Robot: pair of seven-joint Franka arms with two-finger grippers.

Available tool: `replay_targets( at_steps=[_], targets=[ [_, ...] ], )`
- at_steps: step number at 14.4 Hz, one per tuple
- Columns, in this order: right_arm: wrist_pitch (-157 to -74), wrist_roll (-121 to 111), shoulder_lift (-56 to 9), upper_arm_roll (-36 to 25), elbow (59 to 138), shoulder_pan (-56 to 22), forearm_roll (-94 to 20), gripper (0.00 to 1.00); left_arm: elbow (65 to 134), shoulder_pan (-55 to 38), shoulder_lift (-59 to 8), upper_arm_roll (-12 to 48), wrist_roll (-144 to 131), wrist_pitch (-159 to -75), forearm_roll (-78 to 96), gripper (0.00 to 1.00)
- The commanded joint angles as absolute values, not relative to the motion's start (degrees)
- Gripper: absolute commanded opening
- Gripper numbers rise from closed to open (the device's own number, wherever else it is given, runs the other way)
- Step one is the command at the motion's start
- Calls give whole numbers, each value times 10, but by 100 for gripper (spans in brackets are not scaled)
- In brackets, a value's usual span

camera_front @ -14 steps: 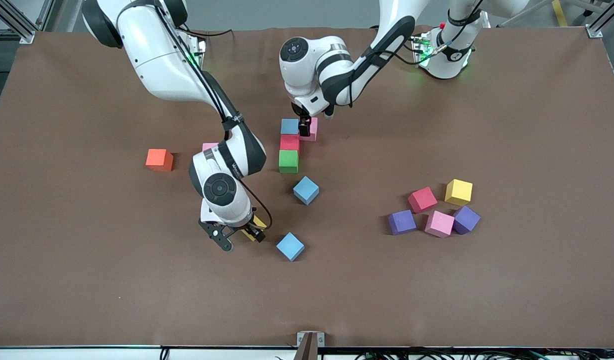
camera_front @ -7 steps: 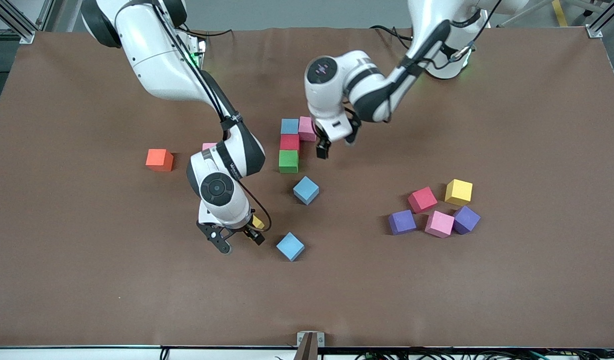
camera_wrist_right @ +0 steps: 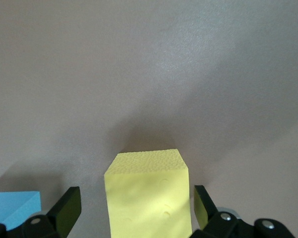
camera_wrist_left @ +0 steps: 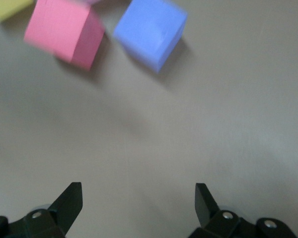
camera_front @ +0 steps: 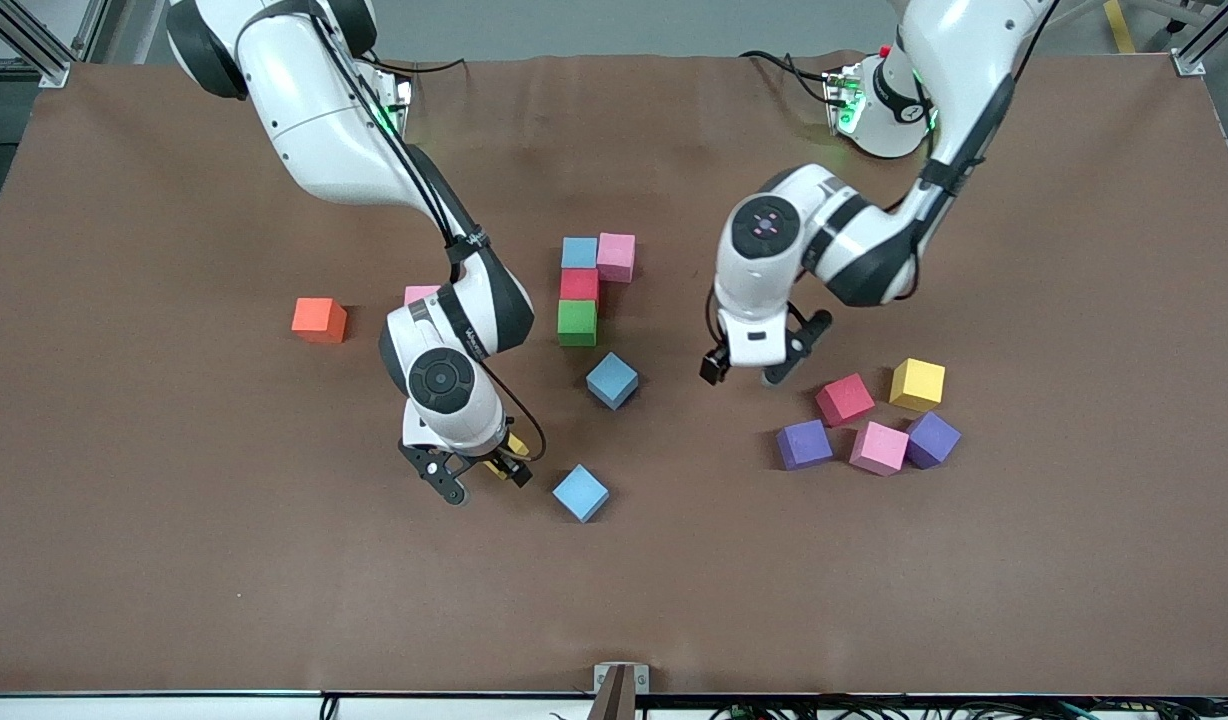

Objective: Arrange 11 blocks into digit 3
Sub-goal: 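Grasp the purple cube with the left gripper while the right gripper carries yellow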

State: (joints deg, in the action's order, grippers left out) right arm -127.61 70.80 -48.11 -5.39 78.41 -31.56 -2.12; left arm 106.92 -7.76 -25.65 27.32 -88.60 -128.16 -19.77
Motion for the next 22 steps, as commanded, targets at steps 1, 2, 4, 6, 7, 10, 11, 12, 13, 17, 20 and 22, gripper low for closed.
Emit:
replay_targets(
  at_steps=[1,2,4,6,7,10,11,12,13,17,20,22],
  targets=[
    [-1303,717,-476,-53,814,-316,-13,94,1030,-32,-286,279,-775,-1273,-209,100],
    [-1302,717,-476,-53,815,-312,-7,78,1014,-15,-302,279,-728,-1274,-209,100],
    [-1294,722,-474,-52,815,-309,-8,28,984,-1,-334,279,-637,-1274,-209,100],
    [-1287,791,-464,-51,817,-311,-13,0,949,7,-372,278,-580,-1286,-221,100],
    [-1271,838,-454,-50,817,-315,-14,0,935,8,-383,278,-568,-1286,-233,100],
    [-1209,959,-397,-36,822,-329,-25,0,934,9,-399,278,-528,-1288,-263,100],
    [-1208,1005,-378,-33,836,-336,-27,0,934,9,-403,278,-509,-1290,-275,100],
    [-1210,1045,-357,-30,849,-344,-33,0,935,11,-407,277,-484,-1291,-282,100],
    [-1209,1099,-342,-27,856,-363,-46,0,937,16,-409,276,-468,-1291,-282,100],
    [-1245,1274,-339,-27,894,-455,-48,0,946,25,-412,276,-461,-1295,-282,100],
    [-1336,1351,-344,-28,954,-505,-48,0,947,26,-429,276,-466,-1324,-285,99],
    [-1336,1362,-351,-28,955,-526,-48,0,947,26,-437,272,-471,-1355,-285,78]
  ],
)
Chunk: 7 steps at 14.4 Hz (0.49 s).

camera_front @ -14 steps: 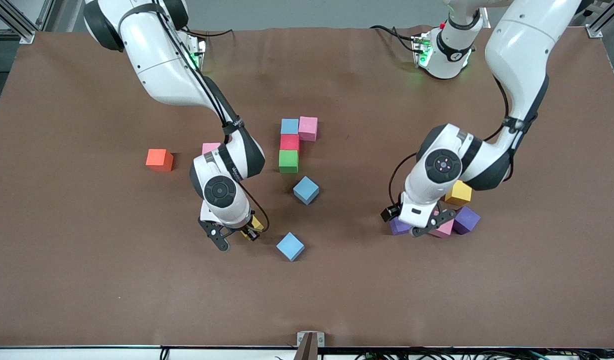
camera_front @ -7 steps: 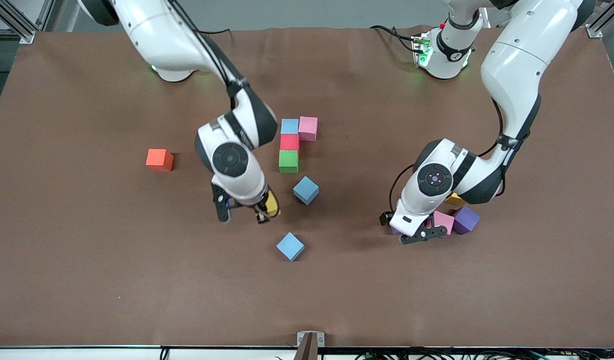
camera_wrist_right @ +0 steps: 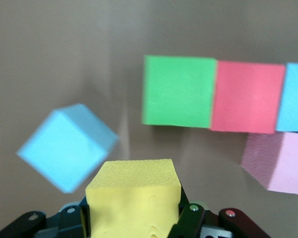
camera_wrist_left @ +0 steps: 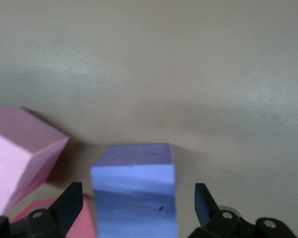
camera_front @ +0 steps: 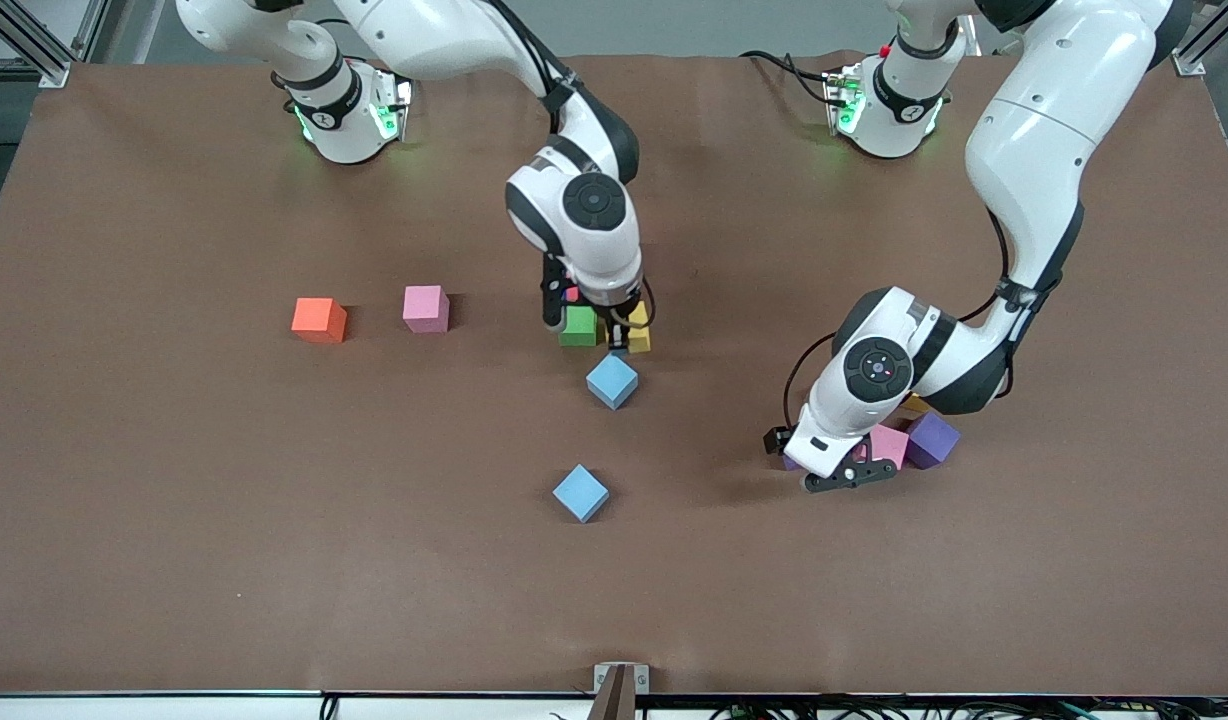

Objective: Arrange 11 blocks into digit 3
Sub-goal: 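Grasp the purple cube with the left gripper while the right gripper carries yellow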

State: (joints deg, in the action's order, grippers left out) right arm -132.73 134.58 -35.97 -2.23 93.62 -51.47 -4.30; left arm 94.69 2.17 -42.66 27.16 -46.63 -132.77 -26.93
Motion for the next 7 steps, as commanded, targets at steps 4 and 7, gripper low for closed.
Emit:
replay_targets(
  at_steps=[4,7],
  targets=[
    [-1333,1370,-369,-27,959,-538,-48,0,954,28,-437,272,-475,-1360,-285,39],
    [-1336,1370,-381,-28,959,-535,-48,0,961,28,-428,272,-527,-1360,-285,37]
  ],
)
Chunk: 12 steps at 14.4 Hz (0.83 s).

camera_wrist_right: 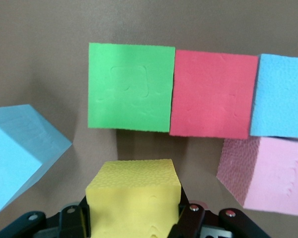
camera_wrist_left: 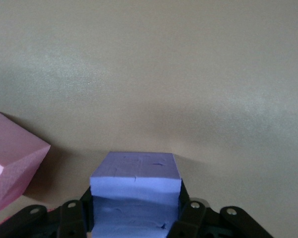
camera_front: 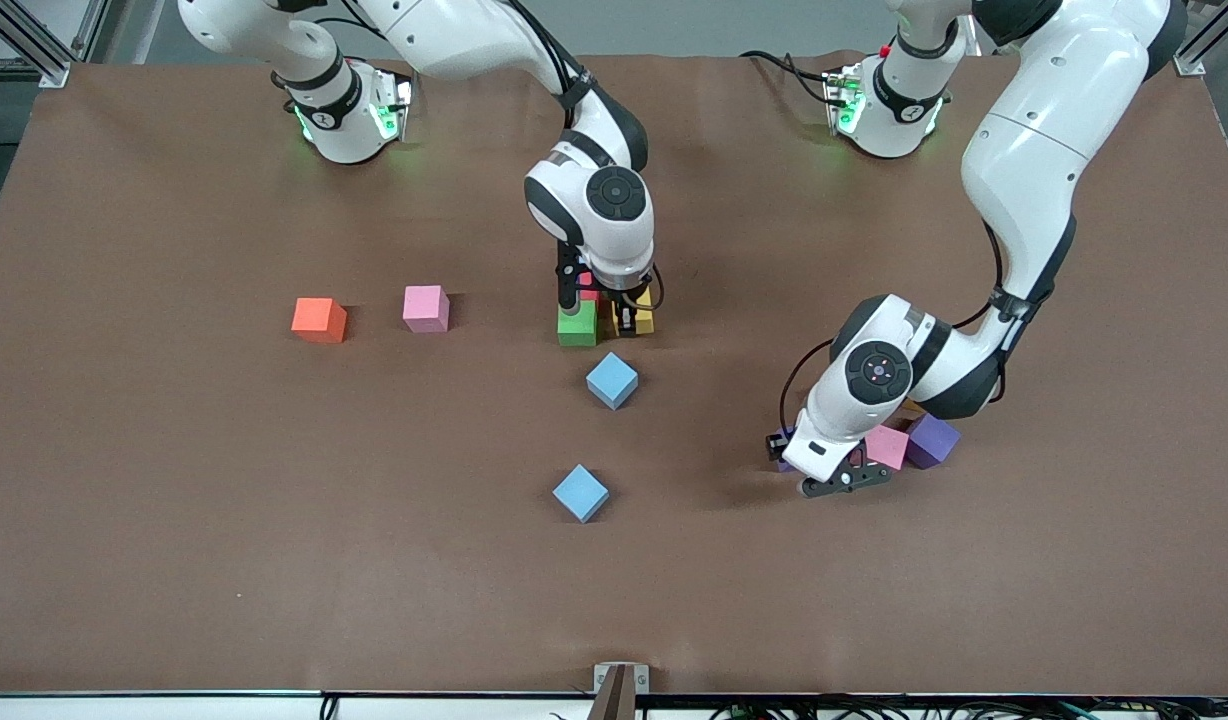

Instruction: Arrange 11 blocks into digit 3

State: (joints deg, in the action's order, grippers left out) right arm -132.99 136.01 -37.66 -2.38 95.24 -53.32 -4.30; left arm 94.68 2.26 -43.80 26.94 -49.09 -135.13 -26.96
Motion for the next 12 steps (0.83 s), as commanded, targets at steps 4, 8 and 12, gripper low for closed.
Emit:
replay_targets(
  at_steps=[4,8,12],
  targets=[
    [-1339,1370,-393,-28,958,-532,-48,0,988,28,-399,276,-603,-1355,-284,37],
    [-1336,1372,-395,-28,958,-528,-49,0,1046,28,-337,293,-746,-1353,-279,37],
    [-1330,1380,-395,-28,958,-525,-49,0,1116,28,-277,317,-948,-1353,-278,37]
  ],
)
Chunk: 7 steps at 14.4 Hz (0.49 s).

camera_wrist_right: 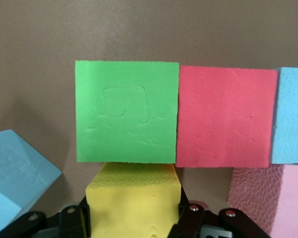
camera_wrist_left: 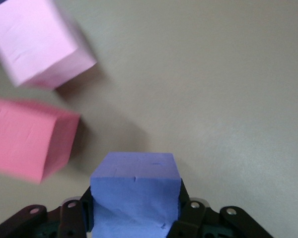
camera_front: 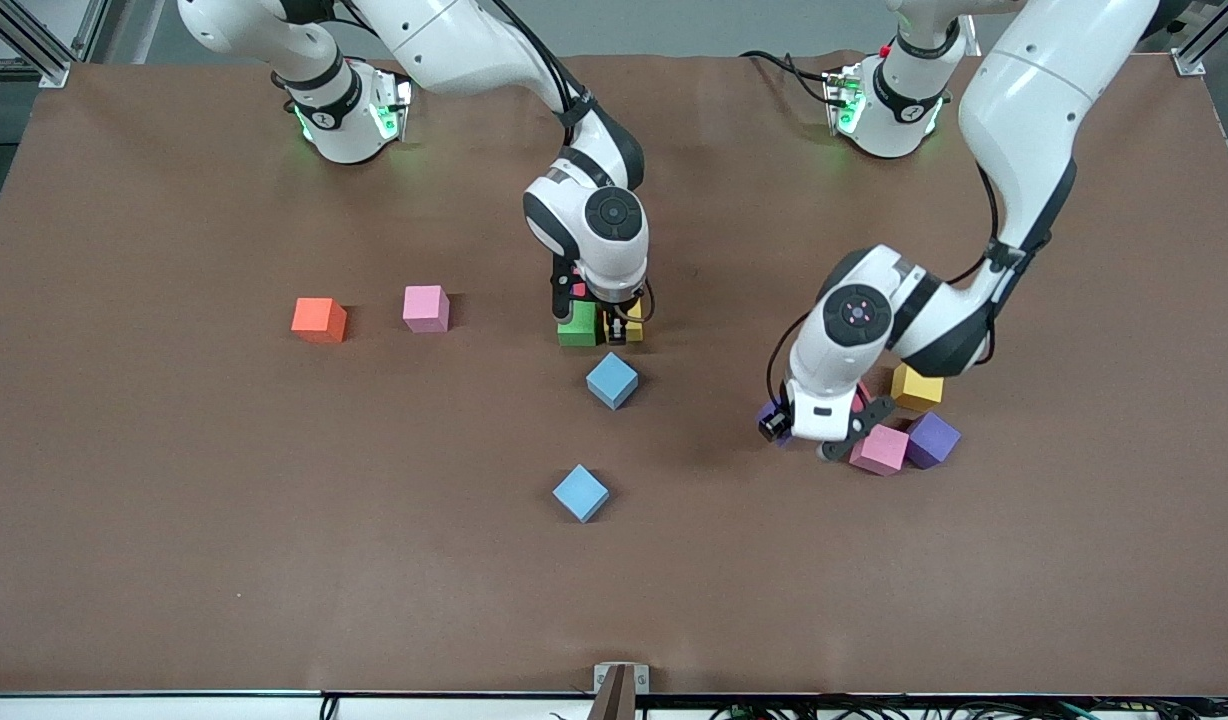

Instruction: Arrange 11 blocks into digit 3

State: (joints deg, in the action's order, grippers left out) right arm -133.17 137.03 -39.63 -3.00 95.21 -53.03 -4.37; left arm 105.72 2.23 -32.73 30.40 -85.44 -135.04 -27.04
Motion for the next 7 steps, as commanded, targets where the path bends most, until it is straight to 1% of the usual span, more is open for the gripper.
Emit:
replay_targets(
  at_steps=[1,4,7],
  targets=[
    [-1330,1381,-395,-28,958,-524,-49,0,1132,28,-267,325,-1006,-1353,-278,37],
    [-1328,1382,-395,-30,958,-523,-49,0,1180,28,-237,358,-1175,-1354,-278,37],
    [-1322,1396,-395,-30,958,-519,-49,0,1223,29,-212,386,-1284,-1355,-277,37]
  ],
)
